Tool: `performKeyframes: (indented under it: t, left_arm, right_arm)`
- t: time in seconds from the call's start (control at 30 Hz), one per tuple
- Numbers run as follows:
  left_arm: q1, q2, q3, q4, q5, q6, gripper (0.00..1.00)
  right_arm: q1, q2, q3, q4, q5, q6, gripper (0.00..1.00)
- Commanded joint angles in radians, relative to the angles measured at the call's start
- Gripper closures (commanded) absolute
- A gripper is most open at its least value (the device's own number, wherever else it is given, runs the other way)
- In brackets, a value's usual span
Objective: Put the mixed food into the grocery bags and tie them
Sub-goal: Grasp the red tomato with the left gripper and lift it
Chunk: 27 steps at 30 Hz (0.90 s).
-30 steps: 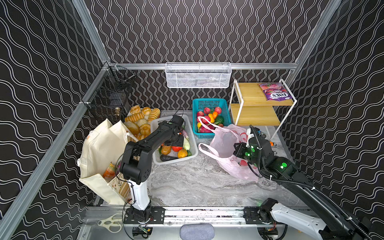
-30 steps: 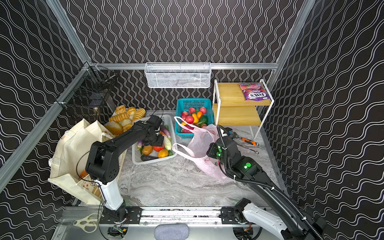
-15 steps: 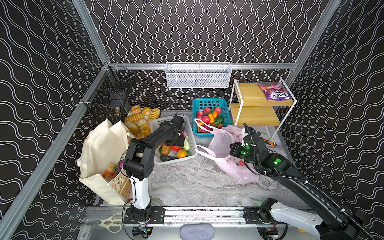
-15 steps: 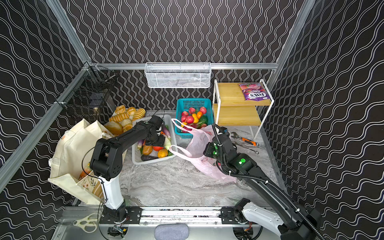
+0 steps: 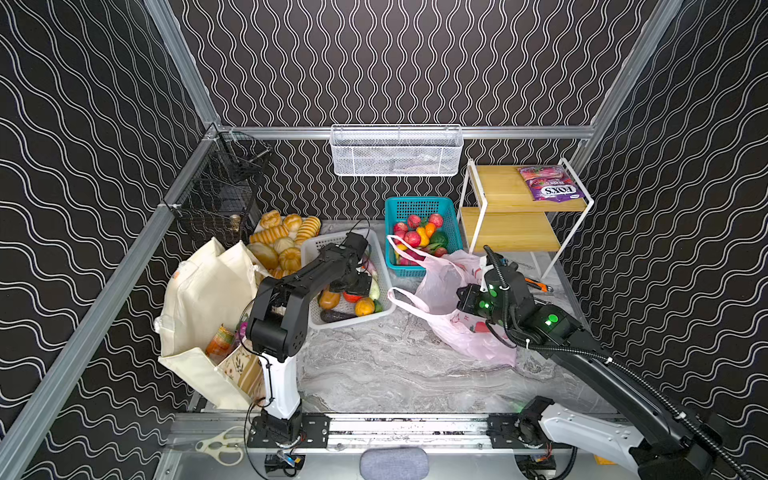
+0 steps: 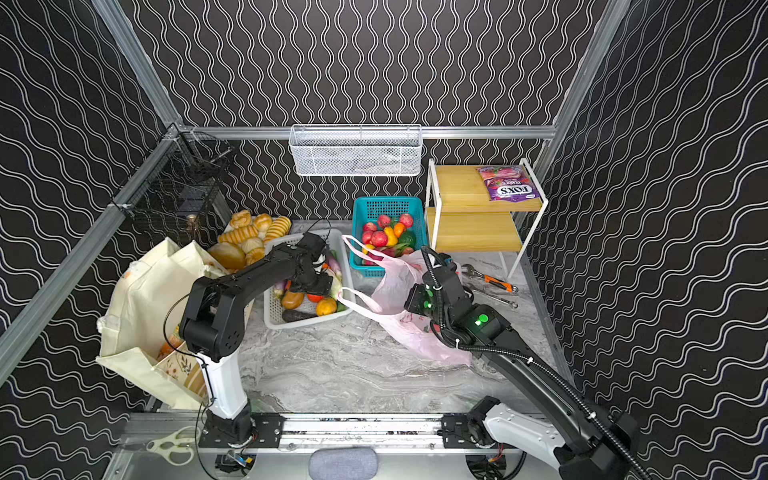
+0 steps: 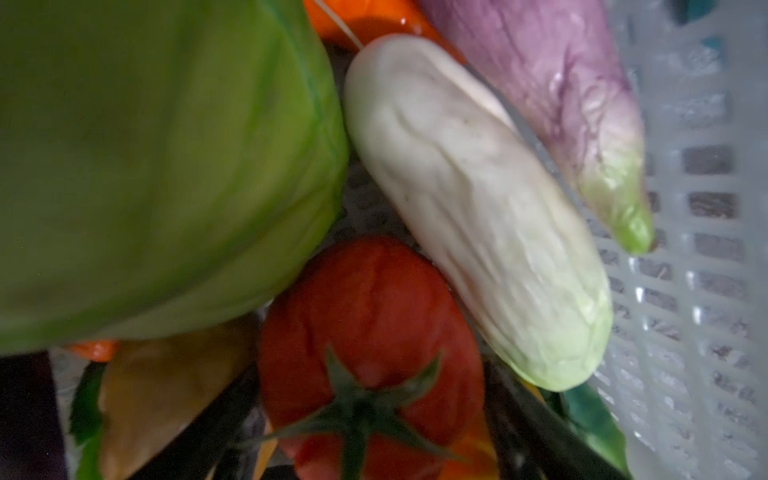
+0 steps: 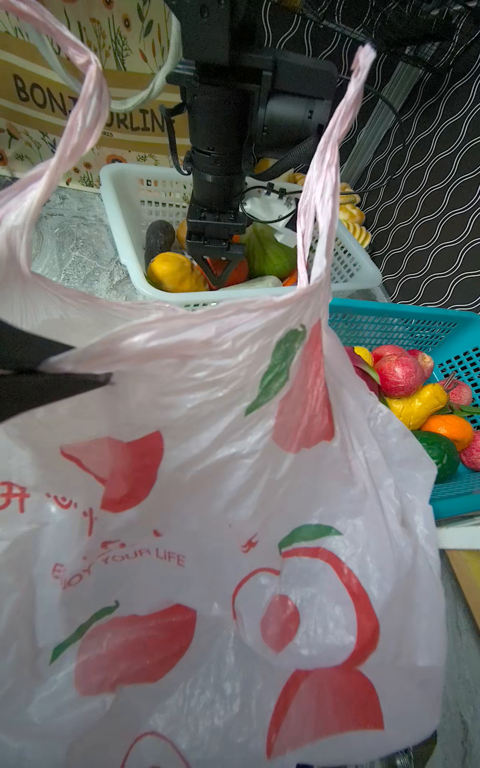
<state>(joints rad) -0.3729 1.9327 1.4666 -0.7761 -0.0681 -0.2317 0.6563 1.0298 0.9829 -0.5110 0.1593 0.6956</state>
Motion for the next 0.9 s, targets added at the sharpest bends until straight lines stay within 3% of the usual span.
performKeyframes:
  t: [0.0,0.3,0.43,0.57,0.67,0.87]
  left_arm:
    - [0.002,-0.028,0.014,-0.018,-0.004,0.024,0.26]
    - [0.001,-0.279,-0.008,-0.046,0.01,-0.036,0.27]
    - [-0.001,-0.424,-0.041,-0.005,0.114,-0.087,0.28]
    - [-0.016,-0.584,-0.146,0.177,0.263,-0.202,0.33]
    - [-0.073,-0.664,-0.196,0.321,0.336,-0.262,0.36]
    - [-0.222,-0.715,-0.141,0.393,0.251,-0.238,0.37]
  right_arm:
    - [0.0,-0.008,0.007,0.018,0.009,0.01,1.0]
    - [0.001,0.023,-0.004,0.063,-0.027,0.027,1.0]
    - [0.001,0.028,-0.009,0.102,-0.06,0.023,1.0]
    - [0.001,0.03,-0.009,0.113,-0.077,0.006,1.0]
    - [0.0,0.024,-0.014,0.11,-0.095,-0.015,1.0]
    - [0.0,-0.008,-0.055,0.123,-0.194,-0.065,1.0]
